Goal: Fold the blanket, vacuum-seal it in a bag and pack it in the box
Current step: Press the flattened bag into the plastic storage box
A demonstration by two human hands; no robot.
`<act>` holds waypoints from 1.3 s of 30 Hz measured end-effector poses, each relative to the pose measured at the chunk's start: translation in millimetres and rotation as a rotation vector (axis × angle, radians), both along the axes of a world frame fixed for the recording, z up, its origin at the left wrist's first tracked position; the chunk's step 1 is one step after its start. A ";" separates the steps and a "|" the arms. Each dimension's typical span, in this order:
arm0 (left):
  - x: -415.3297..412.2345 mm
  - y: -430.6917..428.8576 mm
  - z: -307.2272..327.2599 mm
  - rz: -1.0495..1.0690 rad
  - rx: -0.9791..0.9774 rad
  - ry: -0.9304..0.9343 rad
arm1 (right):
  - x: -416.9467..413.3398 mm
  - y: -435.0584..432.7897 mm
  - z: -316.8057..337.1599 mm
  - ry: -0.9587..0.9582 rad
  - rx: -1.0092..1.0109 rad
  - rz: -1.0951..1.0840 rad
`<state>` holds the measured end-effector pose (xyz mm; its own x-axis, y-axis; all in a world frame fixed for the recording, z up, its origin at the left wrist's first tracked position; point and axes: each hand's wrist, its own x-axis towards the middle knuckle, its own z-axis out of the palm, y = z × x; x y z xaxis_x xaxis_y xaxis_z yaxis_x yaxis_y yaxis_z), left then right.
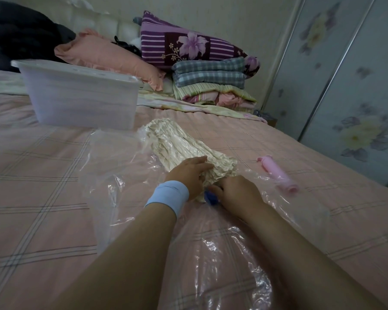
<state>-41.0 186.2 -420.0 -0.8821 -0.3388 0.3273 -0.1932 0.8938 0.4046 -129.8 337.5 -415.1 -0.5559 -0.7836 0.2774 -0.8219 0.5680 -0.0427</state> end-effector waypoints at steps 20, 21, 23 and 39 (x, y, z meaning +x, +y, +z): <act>1.2 0.2 -0.4 -0.009 -0.014 -0.007 | -6.2 -1.3 -5.3 -0.049 -0.022 0.104; 1.0 0.0 -0.7 -0.008 -0.015 -0.004 | -6.7 -2.5 -7.8 0.008 -0.006 0.080; 0.6 0.2 -1.0 -0.006 -0.015 -0.001 | -5.5 -3.8 -10.0 0.083 -0.001 0.056; 0.8 0.2 -2.3 -0.019 -0.006 0.008 | -0.8 -2.6 -7.7 0.025 -0.049 0.064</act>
<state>-40.1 186.4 -422.3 -0.8856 -0.3204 0.3362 -0.1731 0.8995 0.4012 -130.6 334.9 -422.7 -0.4979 -0.8023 0.3293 -0.8575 0.5122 -0.0484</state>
